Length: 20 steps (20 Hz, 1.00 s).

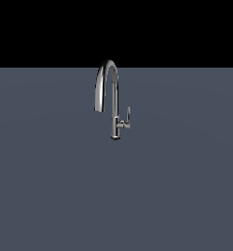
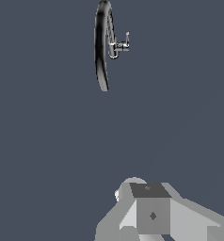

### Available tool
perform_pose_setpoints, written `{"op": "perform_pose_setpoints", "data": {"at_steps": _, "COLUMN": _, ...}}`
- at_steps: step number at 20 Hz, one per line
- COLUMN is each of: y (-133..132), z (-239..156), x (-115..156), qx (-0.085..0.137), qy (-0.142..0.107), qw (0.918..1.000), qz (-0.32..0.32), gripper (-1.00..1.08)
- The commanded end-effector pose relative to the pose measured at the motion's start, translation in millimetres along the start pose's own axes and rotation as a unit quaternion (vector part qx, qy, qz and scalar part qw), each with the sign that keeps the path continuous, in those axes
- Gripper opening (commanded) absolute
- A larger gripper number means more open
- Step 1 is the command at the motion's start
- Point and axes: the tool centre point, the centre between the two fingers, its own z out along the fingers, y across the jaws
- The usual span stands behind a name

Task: Turn on the faucet by rotating a designated handle.

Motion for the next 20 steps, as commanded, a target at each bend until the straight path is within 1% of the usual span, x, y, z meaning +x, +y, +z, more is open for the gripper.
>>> {"op": "perform_pose_setpoints", "data": {"at_steps": 1, "y": -1.6, "z": 2.5, "x": 12.5, "qx": 0.015, "qy": -0.013, "qw": 0.9997, "qz": 0.016, "gripper": -1.0}}
{"op": "perform_pose_setpoints", "data": {"at_steps": 6, "y": -4.2, "z": 9.4, "x": 42.7, "qx": 0.052, "qy": -0.044, "qw": 0.9962, "qz": 0.054, "gripper": -1.0}}
{"op": "perform_pose_setpoints", "data": {"at_steps": 11, "y": -5.2, "z": 18.5, "x": 74.3, "qx": 0.091, "qy": -0.077, "qw": 0.9884, "qz": 0.093, "gripper": -1.0}}
{"op": "perform_pose_setpoints", "data": {"at_steps": 16, "y": -4.4, "z": 29.9, "x": 106.3, "qx": 0.131, "qy": -0.111, "qw": 0.976, "qz": 0.134, "gripper": -1.0}}
{"op": "perform_pose_setpoints", "data": {"at_steps": 20, "y": -2.5, "z": 40.9, "x": 131.8, "qx": 0.164, "qy": -0.138, "qw": 0.9625, "qz": 0.167, "gripper": -1.0}}
